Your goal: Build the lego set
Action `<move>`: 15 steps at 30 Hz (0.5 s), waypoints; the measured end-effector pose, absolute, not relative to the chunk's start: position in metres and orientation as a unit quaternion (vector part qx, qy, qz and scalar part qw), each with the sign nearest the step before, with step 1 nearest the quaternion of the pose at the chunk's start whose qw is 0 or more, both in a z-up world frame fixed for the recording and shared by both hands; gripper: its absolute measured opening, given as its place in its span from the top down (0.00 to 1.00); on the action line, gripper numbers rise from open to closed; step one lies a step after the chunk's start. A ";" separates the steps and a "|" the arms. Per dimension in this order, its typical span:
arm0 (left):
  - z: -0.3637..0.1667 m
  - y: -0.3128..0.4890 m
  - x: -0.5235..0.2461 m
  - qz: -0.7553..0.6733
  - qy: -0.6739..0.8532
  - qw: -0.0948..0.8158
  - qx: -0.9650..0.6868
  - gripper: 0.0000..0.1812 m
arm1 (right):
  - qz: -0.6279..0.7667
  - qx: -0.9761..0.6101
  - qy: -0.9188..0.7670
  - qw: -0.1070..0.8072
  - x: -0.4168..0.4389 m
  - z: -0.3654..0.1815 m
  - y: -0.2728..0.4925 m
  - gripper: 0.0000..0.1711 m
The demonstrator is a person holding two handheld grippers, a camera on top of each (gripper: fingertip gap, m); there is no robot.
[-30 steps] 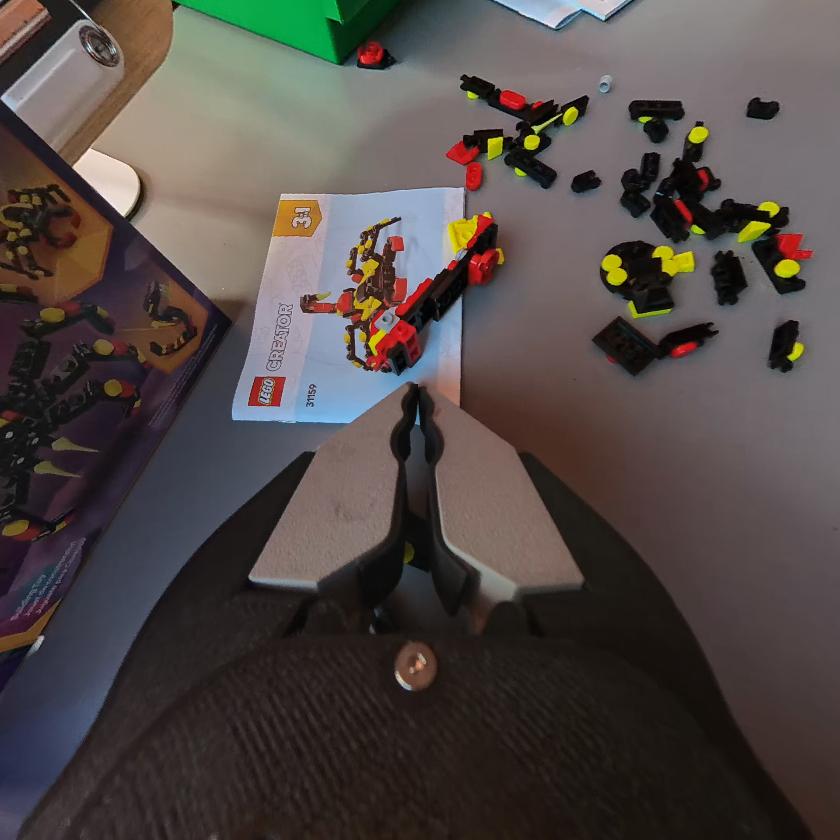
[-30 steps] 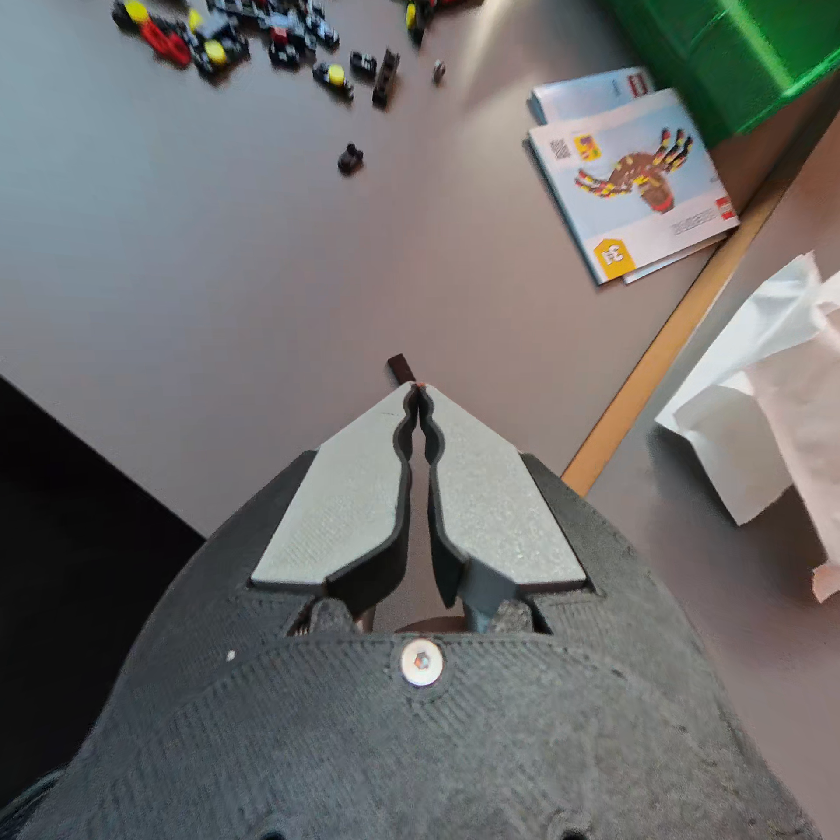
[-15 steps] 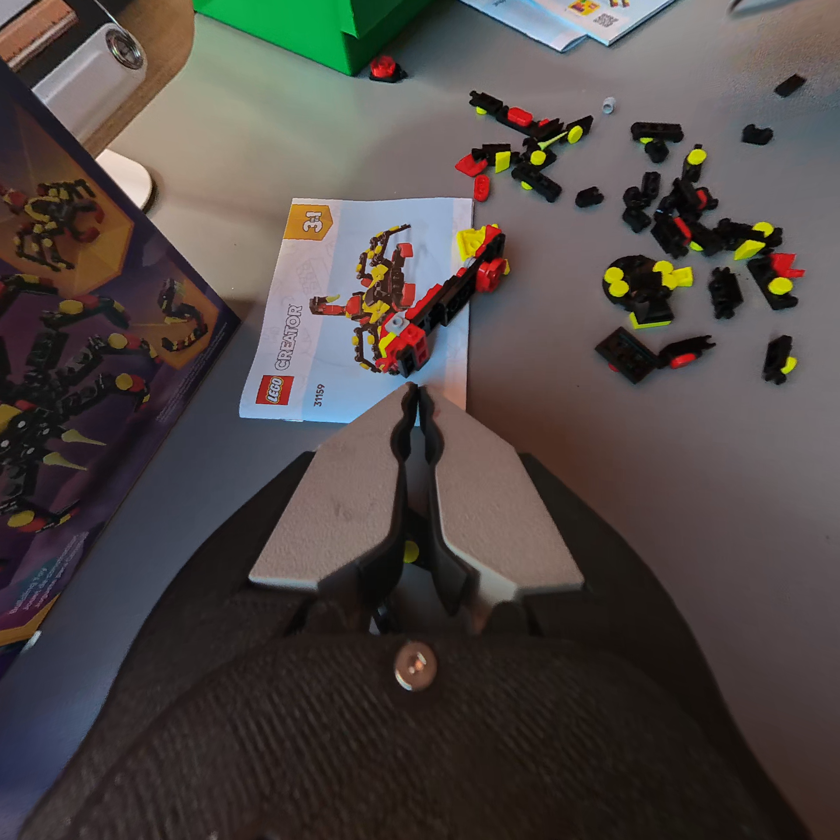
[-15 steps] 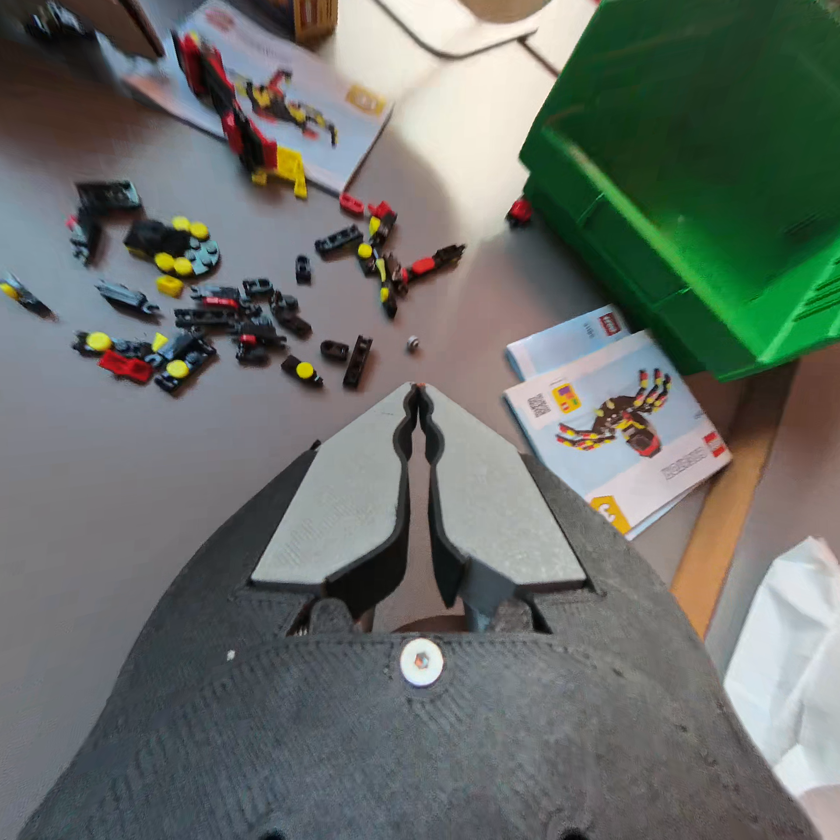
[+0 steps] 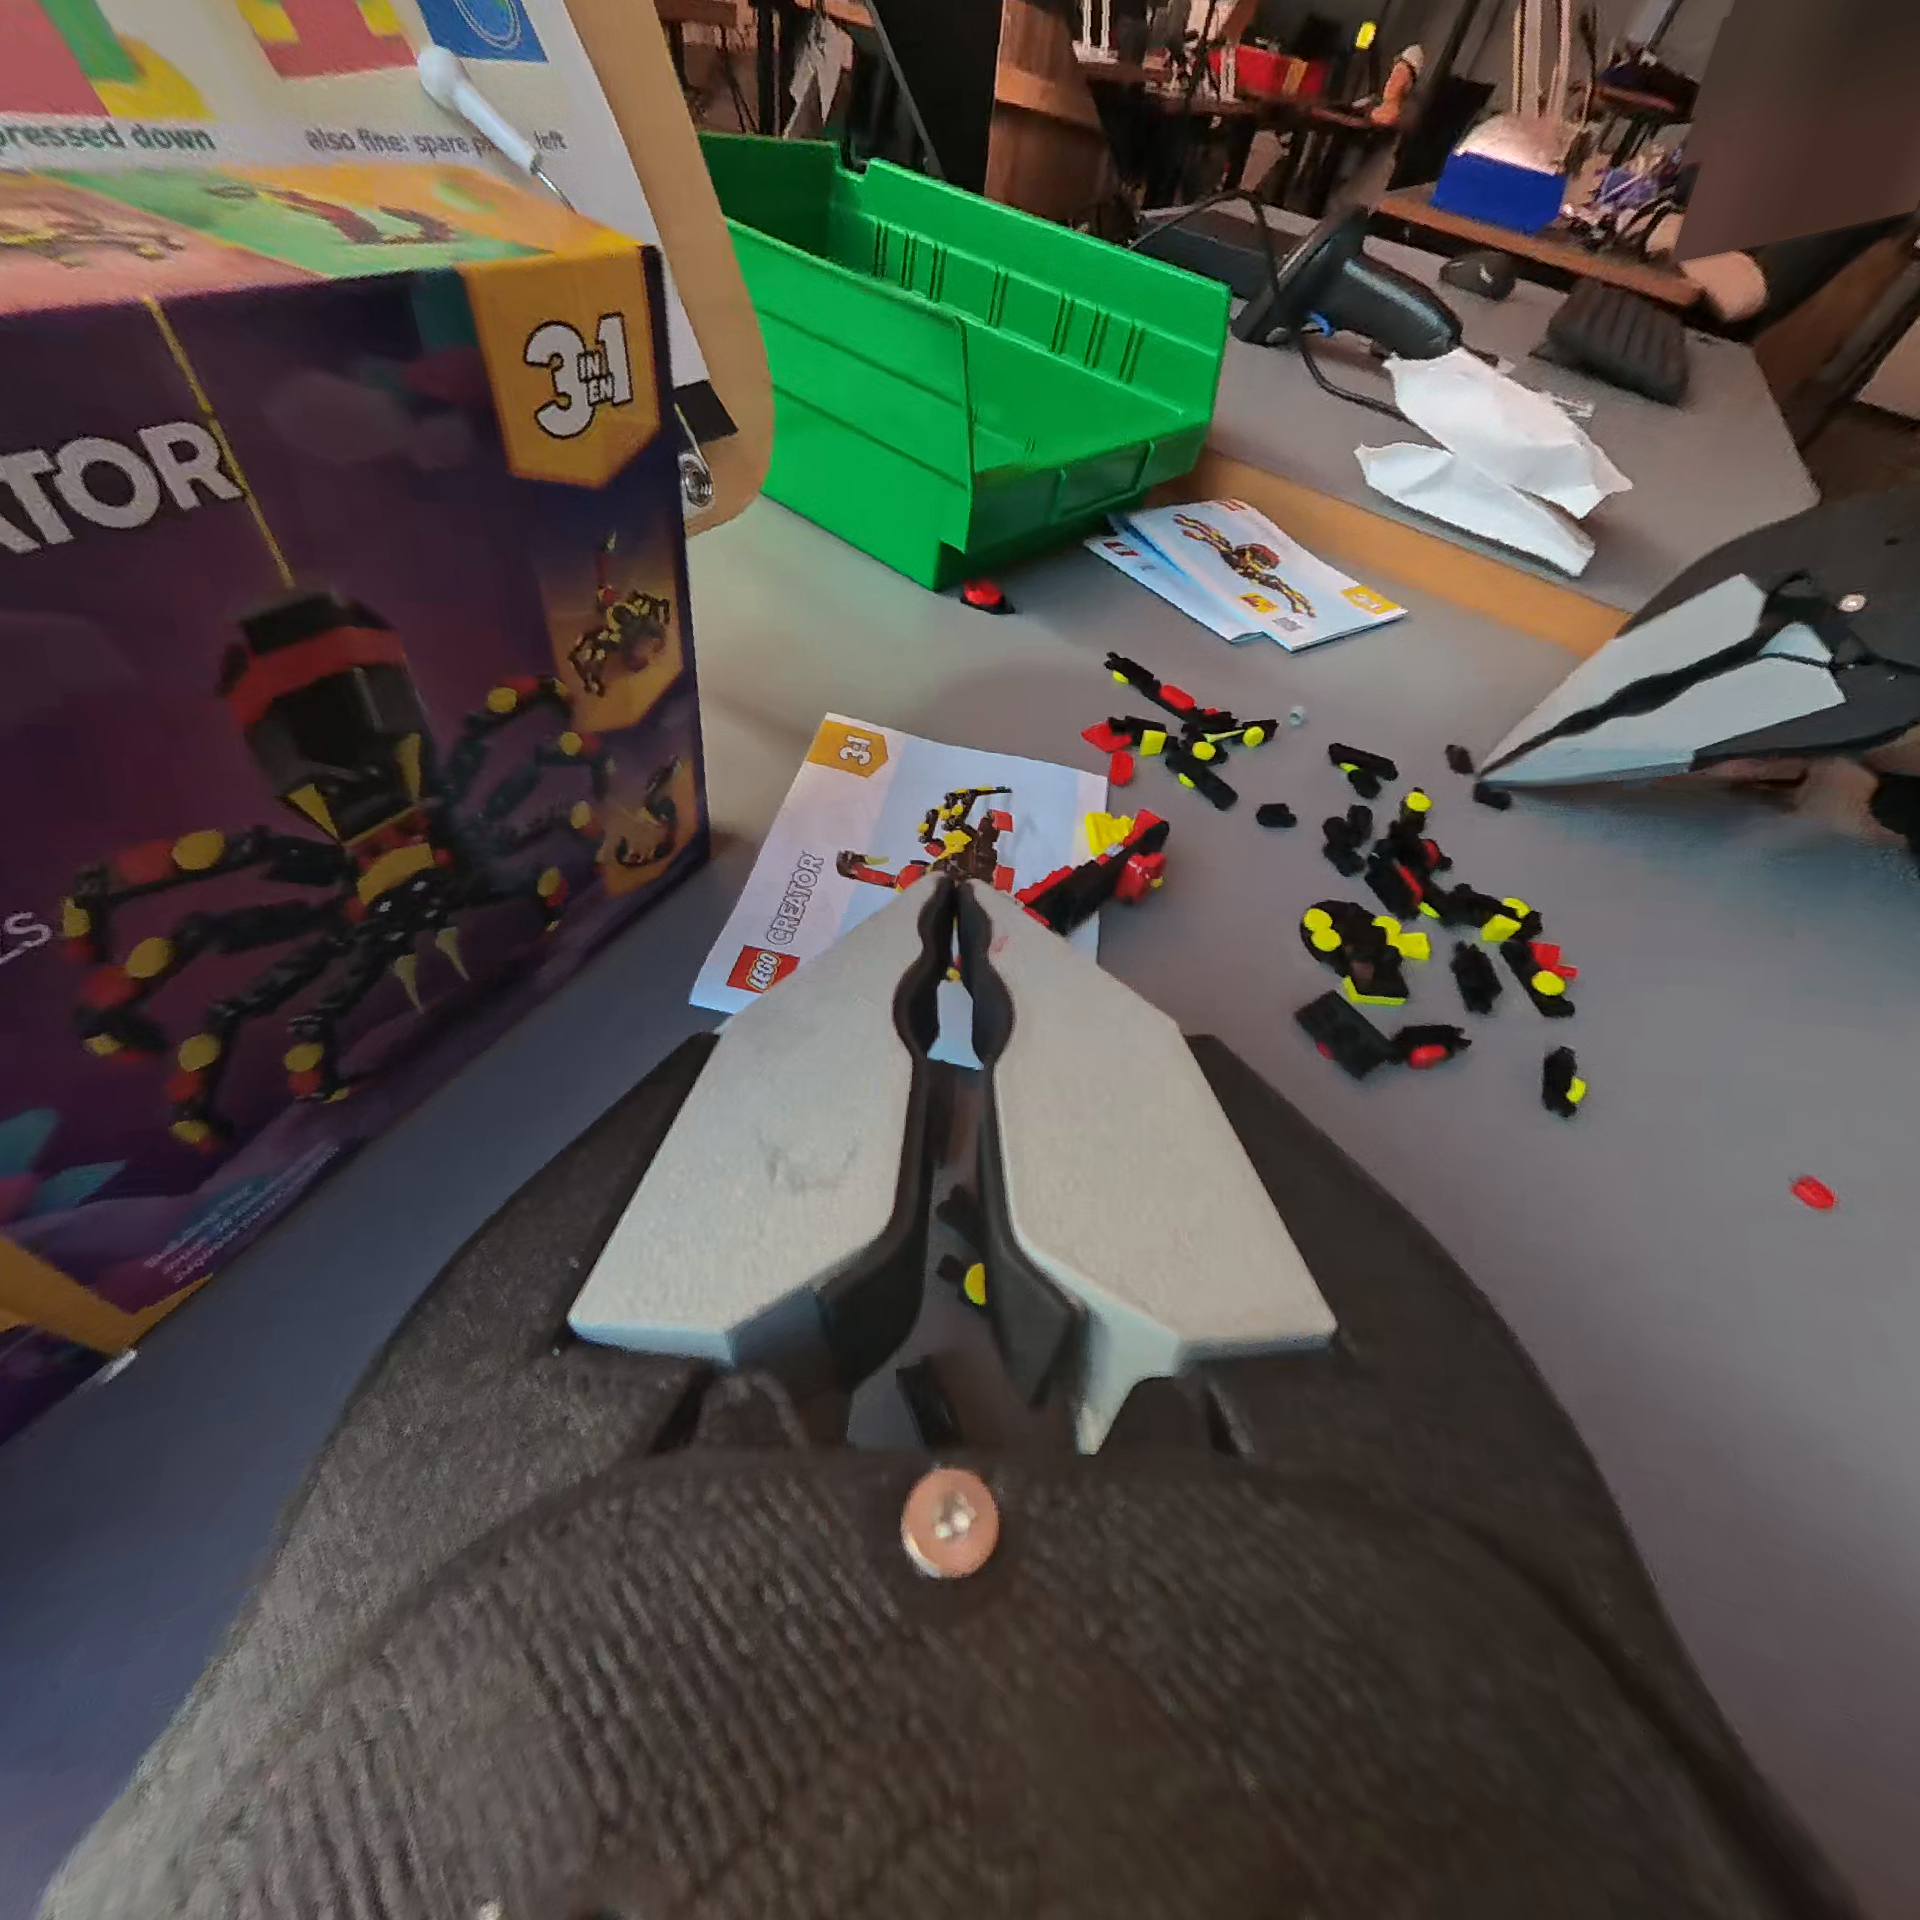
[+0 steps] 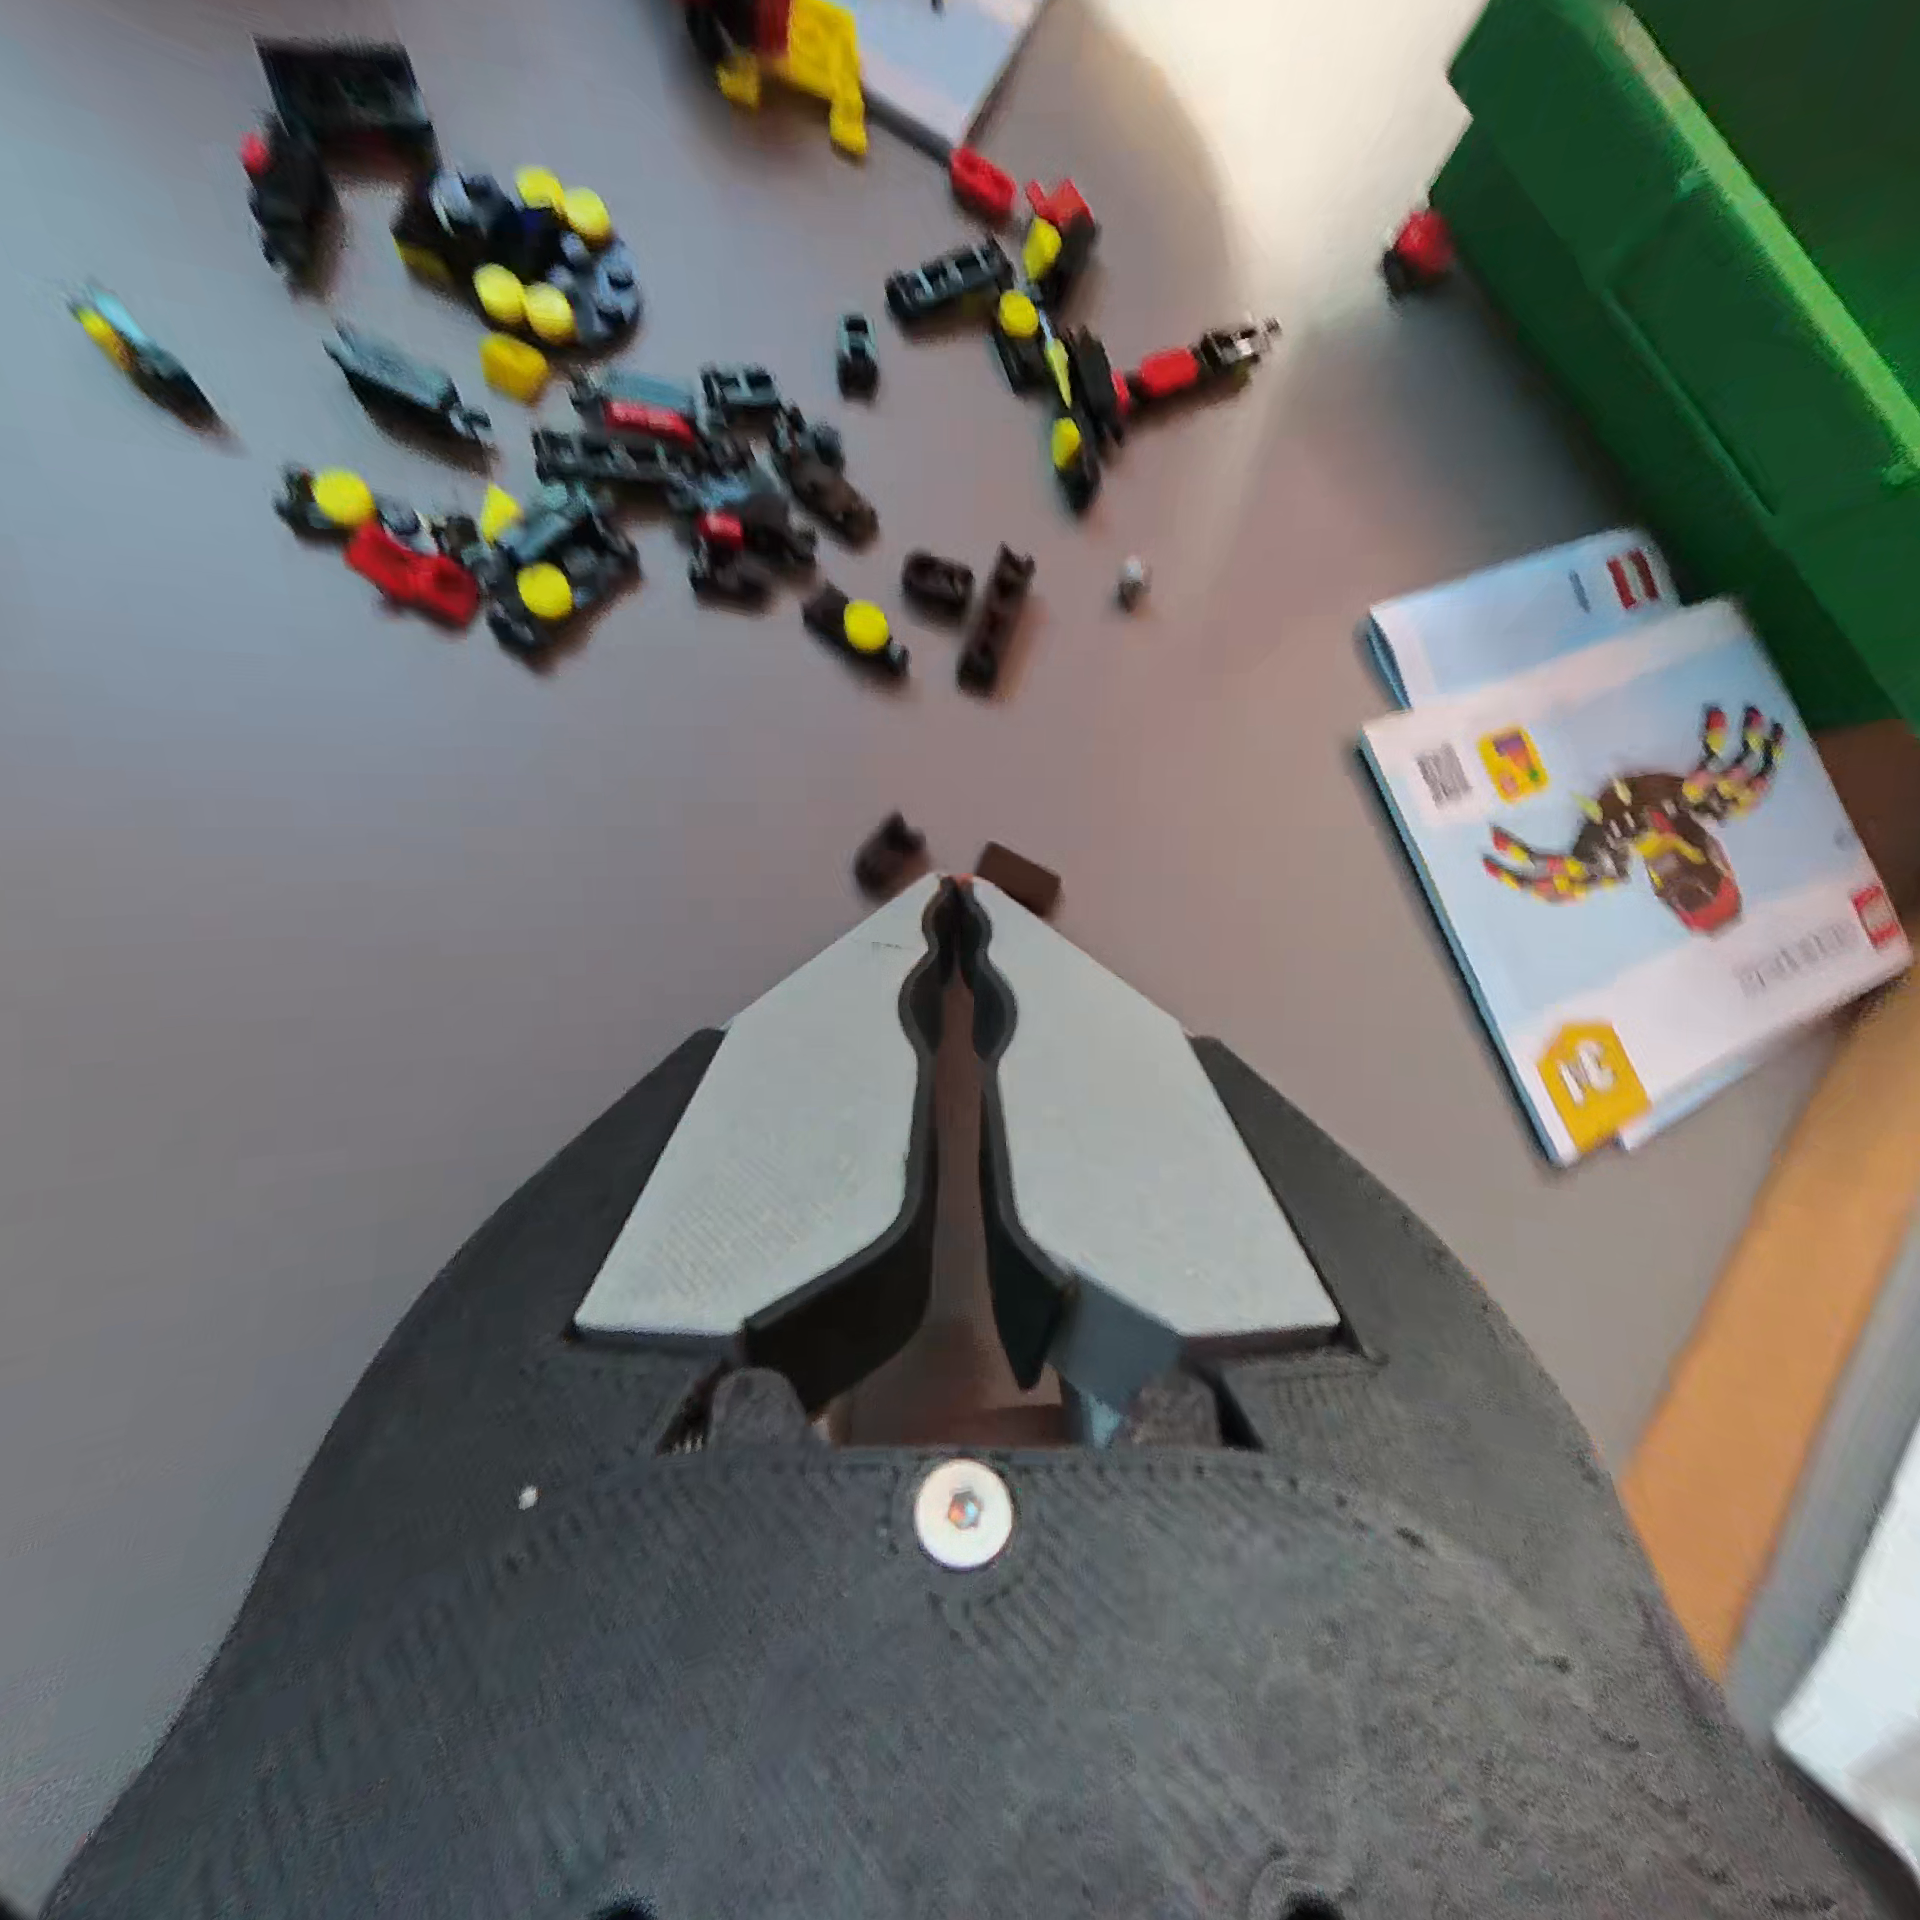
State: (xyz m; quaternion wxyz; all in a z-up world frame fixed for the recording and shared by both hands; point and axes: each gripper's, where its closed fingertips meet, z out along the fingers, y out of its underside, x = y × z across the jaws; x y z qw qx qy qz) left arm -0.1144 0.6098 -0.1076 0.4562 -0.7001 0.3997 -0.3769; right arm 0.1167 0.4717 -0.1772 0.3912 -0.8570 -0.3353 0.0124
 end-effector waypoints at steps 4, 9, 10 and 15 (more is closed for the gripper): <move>-0.122 0.600 -0.104 -0.335 0.455 0.437 -0.700 1.00 | -0.010 -0.833 -0.338 0.439 0.095 -0.164 0.503 1.00; -0.134 0.584 -0.085 -0.230 0.561 0.470 -0.642 1.00 | 0.256 -0.761 -0.430 0.413 0.005 -0.137 0.422 1.00; -0.136 0.582 -0.082 -0.214 0.577 0.476 -0.628 1.00 | 0.291 -0.746 -0.460 0.385 -0.008 -0.138 0.398 1.00; -0.114 0.590 -0.077 -0.176 0.558 0.573 -0.574 1.00 | 0.354 -0.712 -0.532 0.291 -0.044 -0.148 0.348 1.00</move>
